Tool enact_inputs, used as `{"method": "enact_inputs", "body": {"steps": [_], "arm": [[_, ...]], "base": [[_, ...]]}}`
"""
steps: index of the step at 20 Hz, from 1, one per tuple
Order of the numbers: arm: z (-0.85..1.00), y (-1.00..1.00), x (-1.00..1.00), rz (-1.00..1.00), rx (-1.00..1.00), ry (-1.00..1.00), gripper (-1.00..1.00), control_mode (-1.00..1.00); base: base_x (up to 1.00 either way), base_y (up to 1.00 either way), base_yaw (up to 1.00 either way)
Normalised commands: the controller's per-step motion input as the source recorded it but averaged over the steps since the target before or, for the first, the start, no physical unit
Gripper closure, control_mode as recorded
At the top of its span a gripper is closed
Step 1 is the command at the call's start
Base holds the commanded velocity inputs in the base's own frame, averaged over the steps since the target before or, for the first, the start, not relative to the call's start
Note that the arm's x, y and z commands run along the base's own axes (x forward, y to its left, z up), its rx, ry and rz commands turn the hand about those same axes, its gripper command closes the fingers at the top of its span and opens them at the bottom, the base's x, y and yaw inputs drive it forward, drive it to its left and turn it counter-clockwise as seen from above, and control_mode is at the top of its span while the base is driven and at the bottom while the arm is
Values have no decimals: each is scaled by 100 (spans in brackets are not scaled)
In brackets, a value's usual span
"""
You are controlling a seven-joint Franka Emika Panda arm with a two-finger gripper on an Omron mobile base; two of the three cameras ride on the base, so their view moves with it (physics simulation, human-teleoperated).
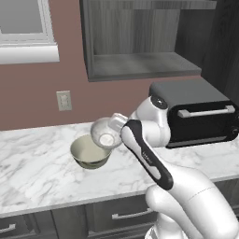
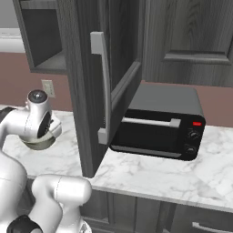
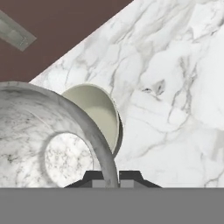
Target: Pick up the bowls on the counter and stack them on top of one another in the open cabinet. Place the smaller bowl on top of the larger bowl.
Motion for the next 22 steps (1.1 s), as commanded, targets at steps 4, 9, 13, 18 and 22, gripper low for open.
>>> {"method": "enact_inputs", "body": {"steps": [4,9,13,18,22], "arm": [[-5,15,13,0,0,4,100,-100],[-12,22,0,1,0,3,100,-100],[-24,13,0,2,0,3,100,-100],[-29,8,0,2,0,0,100,-100],[-21,10,0,1,0,0,100,-100]], "base": [[0,0,0],[0,0,0],[0,0,0],[0,0,0],[0,0,0]]}}
